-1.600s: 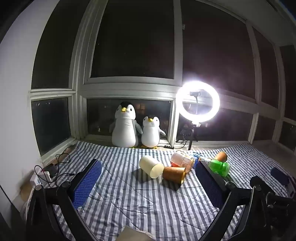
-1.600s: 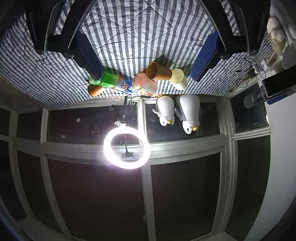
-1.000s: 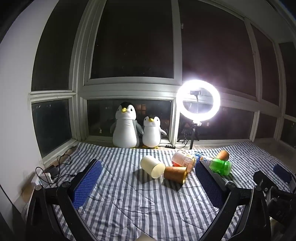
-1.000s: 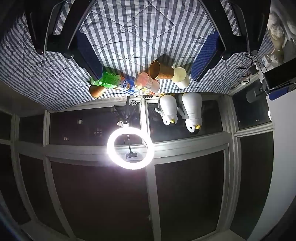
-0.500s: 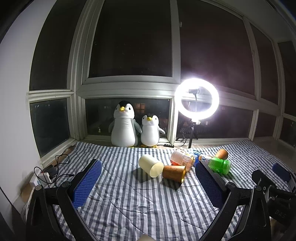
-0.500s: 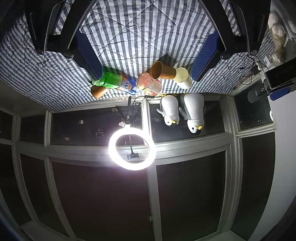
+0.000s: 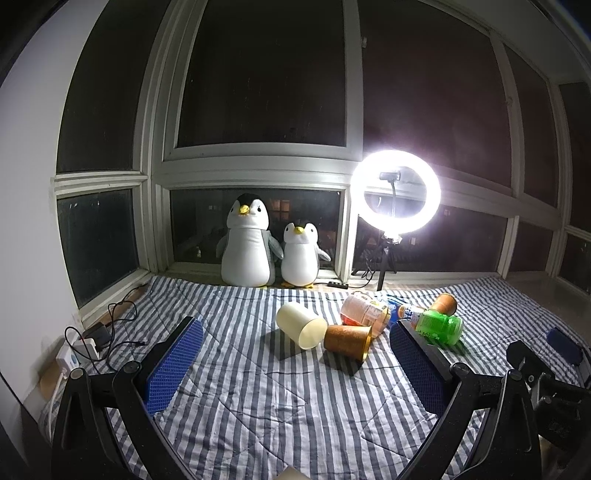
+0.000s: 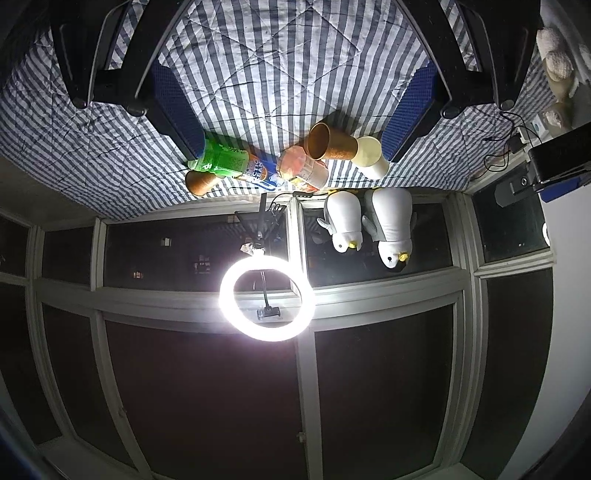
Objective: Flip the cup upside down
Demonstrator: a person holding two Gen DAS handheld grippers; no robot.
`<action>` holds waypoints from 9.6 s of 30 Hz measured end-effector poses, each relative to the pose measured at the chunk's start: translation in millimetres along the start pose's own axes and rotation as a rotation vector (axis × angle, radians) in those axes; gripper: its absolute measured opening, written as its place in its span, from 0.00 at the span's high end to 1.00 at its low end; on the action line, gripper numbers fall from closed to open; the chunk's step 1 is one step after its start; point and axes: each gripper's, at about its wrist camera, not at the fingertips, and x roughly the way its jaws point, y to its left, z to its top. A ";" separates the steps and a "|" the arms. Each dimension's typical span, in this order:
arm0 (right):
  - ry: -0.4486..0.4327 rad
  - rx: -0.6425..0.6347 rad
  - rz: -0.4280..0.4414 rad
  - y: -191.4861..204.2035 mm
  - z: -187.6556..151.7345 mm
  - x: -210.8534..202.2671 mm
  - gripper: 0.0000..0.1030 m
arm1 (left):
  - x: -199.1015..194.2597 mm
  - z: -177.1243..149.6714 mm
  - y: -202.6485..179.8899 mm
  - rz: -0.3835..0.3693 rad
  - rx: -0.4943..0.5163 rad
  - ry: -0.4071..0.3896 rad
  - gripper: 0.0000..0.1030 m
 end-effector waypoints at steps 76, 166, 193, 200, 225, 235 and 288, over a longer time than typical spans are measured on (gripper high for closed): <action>0.135 0.211 -0.255 -153.7 -39.5 16.9 0.03 | 504.6 -15.9 -100.5 -0.159 -0.590 0.990 0.01; 0.158 0.211 -0.174 -130.1 -48.5 -10.5 0.03 | 319.7 -102.9 -145.0 -0.288 -0.175 1.016 0.11; 0.529 0.039 0.205 -49.8 -16.3 131.0 0.03 | 116.0 -47.0 -13.4 -0.142 -0.045 0.517 0.10; 0.662 -0.002 0.250 -29.2 -18.7 185.3 0.03 | 80.7 -61.0 -2.5 -0.060 0.037 0.453 0.10; 1.051 -0.204 0.201 17.7 -53.9 296.4 0.04 | 84.6 -73.6 41.3 -0.045 -0.068 0.492 0.09; 1.057 -0.133 0.215 4.8 -52.4 297.9 0.18 | 89.2 -74.6 37.8 -0.047 -0.062 0.495 0.10; 0.428 -0.191 0.083 5.5 -60.2 176.0 0.18 | 87.4 -69.7 1.9 -0.107 -0.025 0.483 0.09</action>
